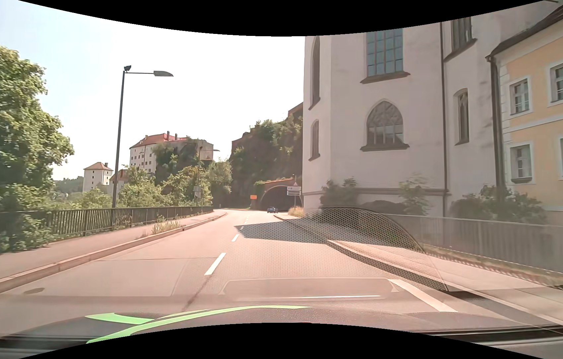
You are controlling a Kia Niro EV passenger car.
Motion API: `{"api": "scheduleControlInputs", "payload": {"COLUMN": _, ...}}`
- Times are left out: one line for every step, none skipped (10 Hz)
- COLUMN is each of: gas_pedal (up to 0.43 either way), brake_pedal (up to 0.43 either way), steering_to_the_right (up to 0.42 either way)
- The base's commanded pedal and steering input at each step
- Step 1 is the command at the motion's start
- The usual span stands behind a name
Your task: Follow the waypoints while adhering to traffic rules and regulations
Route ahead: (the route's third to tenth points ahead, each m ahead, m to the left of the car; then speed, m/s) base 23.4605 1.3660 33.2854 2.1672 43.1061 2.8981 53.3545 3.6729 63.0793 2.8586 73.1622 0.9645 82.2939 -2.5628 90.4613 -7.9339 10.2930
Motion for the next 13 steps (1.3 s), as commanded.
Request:
{"api": "scheduleControlInputs", "payload": {"gas_pedal": 0.047, "brake_pedal": 0.000, "steering_to_the_right": -0.036}}
{"api": "scheduleControlInputs", "payload": {"gas_pedal": 0.067, "brake_pedal": 0.000, "steering_to_the_right": -0.035}}
{"api": "scheduleControlInputs", "payload": {"gas_pedal": 0.079, "brake_pedal": 0.000, "steering_to_the_right": -0.032}}
{"api": "scheduleControlInputs", "payload": {"gas_pedal": 0.079, "brake_pedal": 0.000, "steering_to_the_right": -0.025}}
{"api": "scheduleControlInputs", "payload": {"gas_pedal": 0.079, "brake_pedal": 0.000, "steering_to_the_right": -0.022}}
{"api": "scheduleControlInputs", "payload": {"gas_pedal": 0.087, "brake_pedal": 0.000, "steering_to_the_right": -0.020}}
{"api": "scheduleControlInputs", "payload": {"gas_pedal": 0.098, "brake_pedal": 0.000, "steering_to_the_right": -0.017}}
{"api": "scheduleControlInputs", "payload": {"gas_pedal": 0.098, "brake_pedal": 0.000, "steering_to_the_right": -0.015}}
{"api": "scheduleControlInputs", "payload": {"gas_pedal": 0.098, "brake_pedal": 0.000, "steering_to_the_right": -0.013}}
{"api": "scheduleControlInputs", "payload": {"gas_pedal": 0.098, "brake_pedal": 0.000, "steering_to_the_right": -0.012}}
{"api": "scheduleControlInputs", "payload": {"gas_pedal": 0.098, "brake_pedal": 0.000, "steering_to_the_right": -0.012}}
{"api": "scheduleControlInputs", "payload": {"gas_pedal": 0.098, "brake_pedal": 0.000, "steering_to_the_right": -0.011}}
{"api": "scheduleControlInputs", "payload": {"gas_pedal": 0.098, "brake_pedal": 0.000, "steering_to_the_right": -0.011}}
